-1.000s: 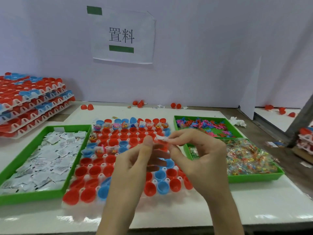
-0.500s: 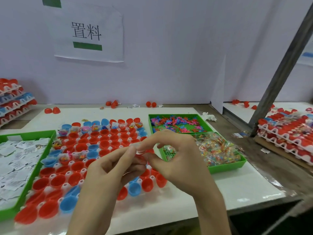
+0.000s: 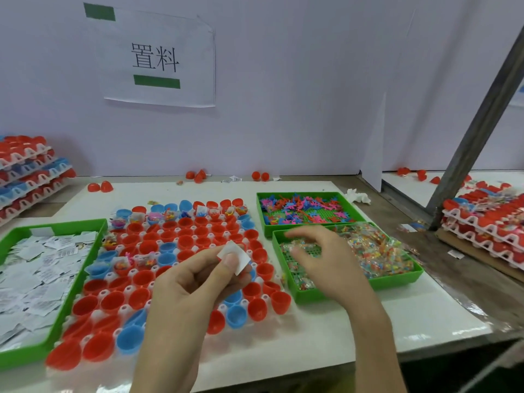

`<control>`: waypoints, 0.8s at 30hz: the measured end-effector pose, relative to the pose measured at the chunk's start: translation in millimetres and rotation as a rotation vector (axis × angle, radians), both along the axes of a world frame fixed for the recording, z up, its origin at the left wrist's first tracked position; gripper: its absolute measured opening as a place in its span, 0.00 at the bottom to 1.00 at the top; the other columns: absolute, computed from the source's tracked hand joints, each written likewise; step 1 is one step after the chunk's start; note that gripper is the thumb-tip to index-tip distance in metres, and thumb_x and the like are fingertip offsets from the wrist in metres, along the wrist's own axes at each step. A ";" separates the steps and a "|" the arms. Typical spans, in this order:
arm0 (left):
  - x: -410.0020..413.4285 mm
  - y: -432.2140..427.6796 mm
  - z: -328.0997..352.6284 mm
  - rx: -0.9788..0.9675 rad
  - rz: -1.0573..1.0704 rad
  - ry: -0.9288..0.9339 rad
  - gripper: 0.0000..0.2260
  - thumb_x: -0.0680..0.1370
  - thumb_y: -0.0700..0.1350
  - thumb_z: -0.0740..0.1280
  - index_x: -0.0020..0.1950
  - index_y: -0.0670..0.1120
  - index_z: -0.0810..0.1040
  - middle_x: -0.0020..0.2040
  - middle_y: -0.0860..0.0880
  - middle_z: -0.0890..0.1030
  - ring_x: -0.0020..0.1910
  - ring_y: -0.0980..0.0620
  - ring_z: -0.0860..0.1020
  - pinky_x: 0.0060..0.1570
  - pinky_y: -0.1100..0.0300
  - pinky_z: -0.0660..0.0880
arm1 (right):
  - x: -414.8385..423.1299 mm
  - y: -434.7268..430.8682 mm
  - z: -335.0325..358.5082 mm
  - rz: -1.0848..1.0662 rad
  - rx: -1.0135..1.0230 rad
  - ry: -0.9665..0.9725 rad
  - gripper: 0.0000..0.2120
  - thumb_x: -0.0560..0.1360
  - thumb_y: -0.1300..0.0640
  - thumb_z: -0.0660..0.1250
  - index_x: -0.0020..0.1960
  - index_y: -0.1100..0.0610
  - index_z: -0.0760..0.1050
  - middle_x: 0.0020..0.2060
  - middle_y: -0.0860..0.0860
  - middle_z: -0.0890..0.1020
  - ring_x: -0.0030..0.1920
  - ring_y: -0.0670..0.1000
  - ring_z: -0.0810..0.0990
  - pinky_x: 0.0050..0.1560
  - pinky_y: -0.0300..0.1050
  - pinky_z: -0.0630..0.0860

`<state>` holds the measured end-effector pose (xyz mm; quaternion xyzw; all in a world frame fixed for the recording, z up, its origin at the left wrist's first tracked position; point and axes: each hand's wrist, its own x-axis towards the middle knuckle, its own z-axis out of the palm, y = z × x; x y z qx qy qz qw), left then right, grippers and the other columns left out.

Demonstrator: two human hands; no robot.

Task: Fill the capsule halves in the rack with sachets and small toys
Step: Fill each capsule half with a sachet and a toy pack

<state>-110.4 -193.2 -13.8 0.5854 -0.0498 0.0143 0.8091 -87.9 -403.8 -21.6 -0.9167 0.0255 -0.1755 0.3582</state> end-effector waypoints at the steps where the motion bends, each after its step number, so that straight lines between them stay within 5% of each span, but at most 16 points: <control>1: -0.5 0.0 0.6 0.004 -0.004 -0.010 0.08 0.65 0.48 0.72 0.43 0.53 0.88 0.43 0.47 0.87 0.41 0.48 0.86 0.37 0.66 0.80 | 2.4 -6.3 -7.3 -0.074 -0.095 0.172 0.15 0.78 0.53 0.68 0.64 0.45 0.78 0.62 0.43 0.78 0.63 0.44 0.75 0.68 0.50 0.70; 4: -2.8 -0.8 2.4 0.044 -0.031 -0.045 0.10 0.66 0.50 0.72 0.46 0.56 0.87 0.43 0.47 0.87 0.40 0.49 0.86 0.38 0.67 0.80 | 7.7 -12.1 -23.5 -0.139 -0.258 0.357 0.17 0.78 0.47 0.68 0.66 0.42 0.76 0.61 0.45 0.77 0.64 0.50 0.74 0.66 0.52 0.70; 9: -5.6 -4.1 3.2 0.071 -0.073 -0.057 0.10 0.66 0.50 0.72 0.45 0.58 0.87 0.42 0.47 0.87 0.38 0.49 0.86 0.39 0.66 0.80 | 10.2 -4.3 -25.7 -0.166 -0.144 0.268 0.10 0.73 0.56 0.71 0.47 0.40 0.81 0.36 0.36 0.80 0.40 0.42 0.79 0.41 0.40 0.72; 14: -5.4 -4.1 2.8 0.076 -0.067 -0.065 0.10 0.66 0.49 0.72 0.46 0.59 0.87 0.42 0.47 0.87 0.38 0.49 0.86 0.39 0.66 0.80 | 10.5 -6.2 -28.1 -0.204 0.003 0.124 0.15 0.72 0.63 0.70 0.40 0.41 0.80 0.34 0.42 0.82 0.37 0.44 0.81 0.45 0.48 0.81; 19: -3.9 -2.4 1.1 0.080 -0.078 -0.076 0.12 0.66 0.48 0.72 0.48 0.58 0.86 0.44 0.48 0.87 0.41 0.48 0.86 0.40 0.66 0.80 | 8.7 -1.3 -15.8 -0.220 0.221 -0.129 0.14 0.70 0.66 0.76 0.39 0.47 0.81 0.34 0.43 0.84 0.37 0.40 0.82 0.39 0.30 0.77; 24: -5.2 -4.2 2.2 0.076 -0.092 -0.116 0.12 0.65 0.49 0.72 0.47 0.59 0.86 0.44 0.47 0.87 0.42 0.48 0.86 0.40 0.66 0.80 | -9.5 21.6 15.8 0.015 0.476 -0.296 0.11 0.66 0.64 0.80 0.41 0.51 0.83 0.37 0.46 0.86 0.39 0.45 0.85 0.44 0.39 0.82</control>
